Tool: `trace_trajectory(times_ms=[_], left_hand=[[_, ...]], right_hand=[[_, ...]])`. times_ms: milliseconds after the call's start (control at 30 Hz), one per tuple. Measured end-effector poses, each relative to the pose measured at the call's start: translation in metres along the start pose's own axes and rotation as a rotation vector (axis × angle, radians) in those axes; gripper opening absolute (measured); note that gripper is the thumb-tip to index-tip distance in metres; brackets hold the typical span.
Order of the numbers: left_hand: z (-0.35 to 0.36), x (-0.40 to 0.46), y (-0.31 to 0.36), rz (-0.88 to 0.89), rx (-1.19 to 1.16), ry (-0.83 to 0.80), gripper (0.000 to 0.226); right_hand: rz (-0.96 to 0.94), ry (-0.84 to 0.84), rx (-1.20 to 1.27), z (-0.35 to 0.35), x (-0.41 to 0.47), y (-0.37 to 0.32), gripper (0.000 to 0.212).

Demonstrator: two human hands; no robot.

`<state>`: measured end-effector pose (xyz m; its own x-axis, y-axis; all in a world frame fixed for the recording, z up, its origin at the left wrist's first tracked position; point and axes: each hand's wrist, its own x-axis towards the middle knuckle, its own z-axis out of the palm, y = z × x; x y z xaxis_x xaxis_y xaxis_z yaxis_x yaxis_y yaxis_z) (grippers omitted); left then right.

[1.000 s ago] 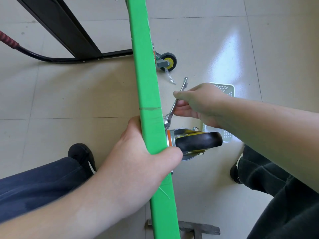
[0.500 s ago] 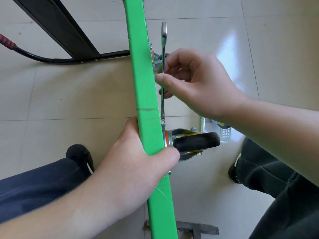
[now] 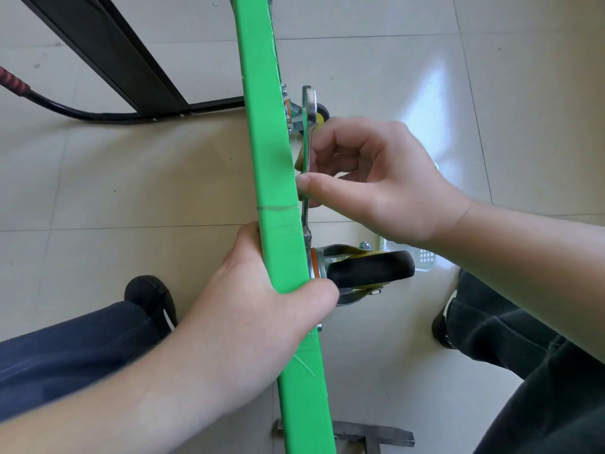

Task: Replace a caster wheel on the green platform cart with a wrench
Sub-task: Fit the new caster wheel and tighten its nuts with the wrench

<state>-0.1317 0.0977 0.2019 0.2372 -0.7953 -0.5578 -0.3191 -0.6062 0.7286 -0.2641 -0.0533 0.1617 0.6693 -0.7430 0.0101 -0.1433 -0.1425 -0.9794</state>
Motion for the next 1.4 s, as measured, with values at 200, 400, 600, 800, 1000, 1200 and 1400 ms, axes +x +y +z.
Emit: trace_trajectory(times_ms=[200,400,600,800,1000,1200,1400], left_hand=[[0.001,0.0,0.0,0.003,0.012,-0.005,0.046],[-0.001,0.0,0.003,-0.023,-0.008,-0.019,0.043],[-0.003,0.001,0.006,-0.064,-0.029,-0.04,0.036],[-0.003,0.002,0.007,-0.08,-0.03,-0.026,0.036],[-0.003,0.001,0.008,-0.081,-0.024,-0.03,0.035],[-0.003,0.001,0.008,-0.08,-0.017,-0.042,0.034],[0.0,0.0,0.002,-0.053,-0.015,-0.01,0.042]], right_hand=[[-0.031,-0.077,0.014,-0.006,-0.005,-0.006,0.024],[-0.064,-0.121,-0.077,-0.008,-0.012,-0.009,0.028],[-0.039,-0.126,-0.081,-0.008,-0.012,-0.009,0.029],[-0.057,-0.113,-0.103,-0.005,-0.01,-0.009,0.027],[-0.044,-0.1,-0.076,-0.008,-0.008,-0.008,0.027],[-0.093,-0.157,-0.151,-0.017,-0.01,-0.012,0.026],[-0.069,-0.144,-0.112,-0.013,-0.01,-0.007,0.027]])
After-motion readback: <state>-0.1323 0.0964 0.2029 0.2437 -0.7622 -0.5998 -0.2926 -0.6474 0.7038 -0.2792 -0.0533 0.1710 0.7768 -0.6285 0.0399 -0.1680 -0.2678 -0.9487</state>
